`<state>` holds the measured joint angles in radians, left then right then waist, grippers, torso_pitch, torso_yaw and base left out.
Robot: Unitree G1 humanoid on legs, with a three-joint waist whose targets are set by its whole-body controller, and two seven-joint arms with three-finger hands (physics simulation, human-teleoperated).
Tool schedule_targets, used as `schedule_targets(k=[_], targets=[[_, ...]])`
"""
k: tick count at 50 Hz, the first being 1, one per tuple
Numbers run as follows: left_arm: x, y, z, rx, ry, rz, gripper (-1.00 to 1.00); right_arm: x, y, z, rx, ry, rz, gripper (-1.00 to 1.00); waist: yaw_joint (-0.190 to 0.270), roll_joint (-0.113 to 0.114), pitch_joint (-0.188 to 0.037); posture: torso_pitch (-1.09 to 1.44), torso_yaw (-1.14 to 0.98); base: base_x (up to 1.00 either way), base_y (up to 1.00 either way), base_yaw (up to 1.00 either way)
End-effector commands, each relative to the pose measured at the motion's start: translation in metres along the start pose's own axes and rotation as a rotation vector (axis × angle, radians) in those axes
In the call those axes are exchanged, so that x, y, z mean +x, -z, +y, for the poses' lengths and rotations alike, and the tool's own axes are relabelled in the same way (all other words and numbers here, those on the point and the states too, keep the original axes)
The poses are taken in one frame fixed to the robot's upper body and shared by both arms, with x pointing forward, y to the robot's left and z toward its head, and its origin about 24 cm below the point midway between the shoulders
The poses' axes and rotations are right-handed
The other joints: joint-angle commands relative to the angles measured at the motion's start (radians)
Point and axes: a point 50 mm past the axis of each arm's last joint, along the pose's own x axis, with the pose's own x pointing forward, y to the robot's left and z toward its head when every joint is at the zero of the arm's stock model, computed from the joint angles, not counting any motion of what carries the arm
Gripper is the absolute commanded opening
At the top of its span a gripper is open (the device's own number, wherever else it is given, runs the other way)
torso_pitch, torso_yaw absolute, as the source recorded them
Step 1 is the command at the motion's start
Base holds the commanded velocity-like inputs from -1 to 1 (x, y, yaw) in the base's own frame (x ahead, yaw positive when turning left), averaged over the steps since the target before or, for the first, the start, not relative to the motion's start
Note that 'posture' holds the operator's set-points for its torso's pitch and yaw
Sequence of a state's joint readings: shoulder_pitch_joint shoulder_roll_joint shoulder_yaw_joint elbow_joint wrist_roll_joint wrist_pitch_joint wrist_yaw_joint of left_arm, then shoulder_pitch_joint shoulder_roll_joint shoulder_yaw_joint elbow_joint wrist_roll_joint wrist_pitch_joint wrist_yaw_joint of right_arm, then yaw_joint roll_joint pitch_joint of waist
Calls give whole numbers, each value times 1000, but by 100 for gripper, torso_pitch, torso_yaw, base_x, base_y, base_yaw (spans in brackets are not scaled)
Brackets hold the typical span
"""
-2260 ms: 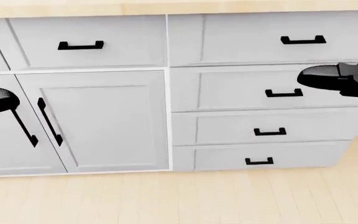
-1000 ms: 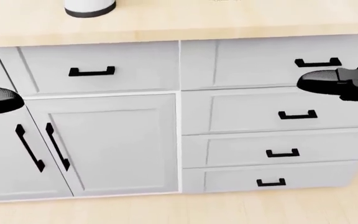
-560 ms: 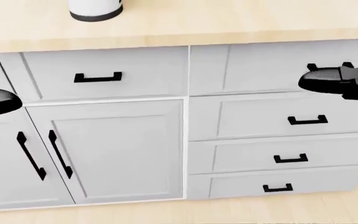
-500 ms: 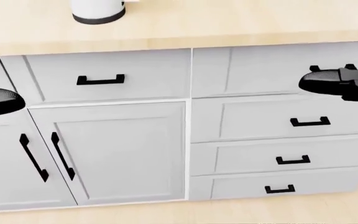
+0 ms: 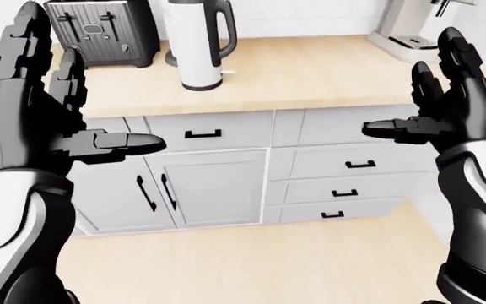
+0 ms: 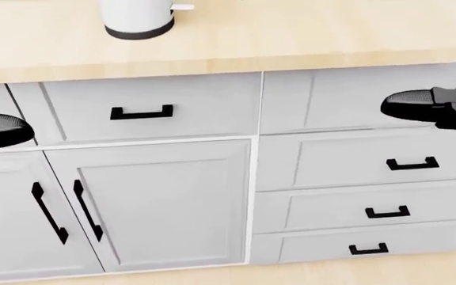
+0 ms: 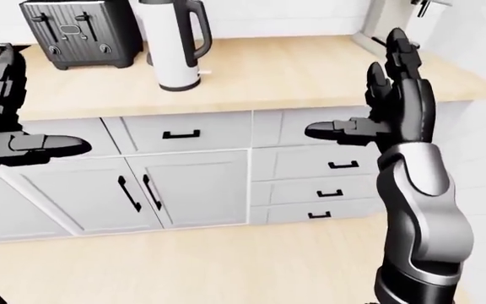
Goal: Press the button to open the lid of the electric kettle.
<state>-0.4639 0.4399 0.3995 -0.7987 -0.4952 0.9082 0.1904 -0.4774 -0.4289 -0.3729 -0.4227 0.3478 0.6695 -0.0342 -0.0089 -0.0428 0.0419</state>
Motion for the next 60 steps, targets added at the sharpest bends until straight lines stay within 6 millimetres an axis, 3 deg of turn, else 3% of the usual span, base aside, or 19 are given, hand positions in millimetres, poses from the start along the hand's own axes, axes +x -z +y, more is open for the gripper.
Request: schedule_targets(k=[1, 6, 9, 10, 11, 17, 20, 22, 23, 25, 30, 35, 37, 44, 48, 49, 51, 56, 60], targets=[[-1, -16, 4, 14, -28, -93, 100, 0, -21, 5, -7, -25, -104, 100, 8, -1, -23, 0, 0, 10, 14, 0], [-1, -17, 5, 13, -28, -93, 100, 0, -21, 5, -7, -25, -104, 100, 2, 58, -3, 0, 0, 10, 14, 0], [-1, -17, 5, 13, -28, -95, 100, 0, -21, 4, -6, -25, -105, 100, 0, 158, -31, 0, 0, 10, 14, 0], [-1, -17, 5, 13, -29, -95, 100, 0, -21, 4, -6, -26, -105, 100, 8, 103, -15, 0, 0, 9, 14, 0], [-1, -17, 5, 14, -28, -95, 100, 0, -21, 5, -6, -26, -105, 100, 4, 121, -15, 0, 0, 10, 15, 0], [1, -19, 4, 14, -30, -98, 100, 0, -22, 5, -6, -29, -105, 100, 11, 63, -11, 0, 0, 10, 14, 0], [1, -20, 4, 16, -29, -101, 100, 0, -22, 5, -6, -28, -106, 100, 15, 19, -9, 0, 0, 10, 14, 0], [1, -20, 4, 16, -29, -100, 100, 0, -21, 5, -6, -28, -105, 100, 16, -40, -25, 0, 0, 10, 14, 0], [1, -19, 5, 16, -30, -99, 100, 0, -21, 5, -6, -28, -105, 100, 5, 5, -13, 0, 0, 11, 12, 0], [0, -19, 5, 17, -31, -99, 100, 0, -21, 5, -6, -29, -105, 100, 9, -13, -17, 0, 0, 9, 13, 0], [-1, -18, 5, 17, -31, -98, 100, -1, -21, 5, -8, -29, -105, 100, 7, 30, -6, 0, 0, 10, 13, 0], [-1, -18, 5, 17, -30, -98, 100, -1, -21, 5, -8, -30, -104, 100, -9, 130, -33, 0, 0, 10, 13, 0], [-1, -18, 5, 16, -30, -97, 100, -1, -21, 6, -8, -30, -104, 100, 2, 119, -10, 0, 0, 10, 13, 0], [-1, -18, 5, 17, -29, -97, 100, -2, -22, 6, -8, -32, -105, 100, 10, 49, -9, 0, 0, 10, 13, 0], [0, -19, 5, 16, -28, -100, 100, -1, -22, 6, -7, -34, -105, 100, 17, -26, -15, 0, 0, 10, 13, 0], [0, -19, 5, 15, -28, -100, 100, -1, -22, 6, -6, -34, -105, 100, 7, 11, -14, 0, 0, 11, 12, 0], [0, -20, 4, 15, -26, -102, 100, -1, -22, 6, -7, -34, -105, 100, 10, -8, -16, 0, 0, 12, 11, 0], [1, -20, 3, 15, -24, -101, 100, -1, -22, 6, -6, -35, -106, 100, 8, 35, -5, 0, 0, 11, 11, 0], [1, -21, 3, 16, -23, -102, 100, -1, -22, 6, -6, -35, -106, 100, -2, 135, -24, 0, 0, 11, 11, 0]])
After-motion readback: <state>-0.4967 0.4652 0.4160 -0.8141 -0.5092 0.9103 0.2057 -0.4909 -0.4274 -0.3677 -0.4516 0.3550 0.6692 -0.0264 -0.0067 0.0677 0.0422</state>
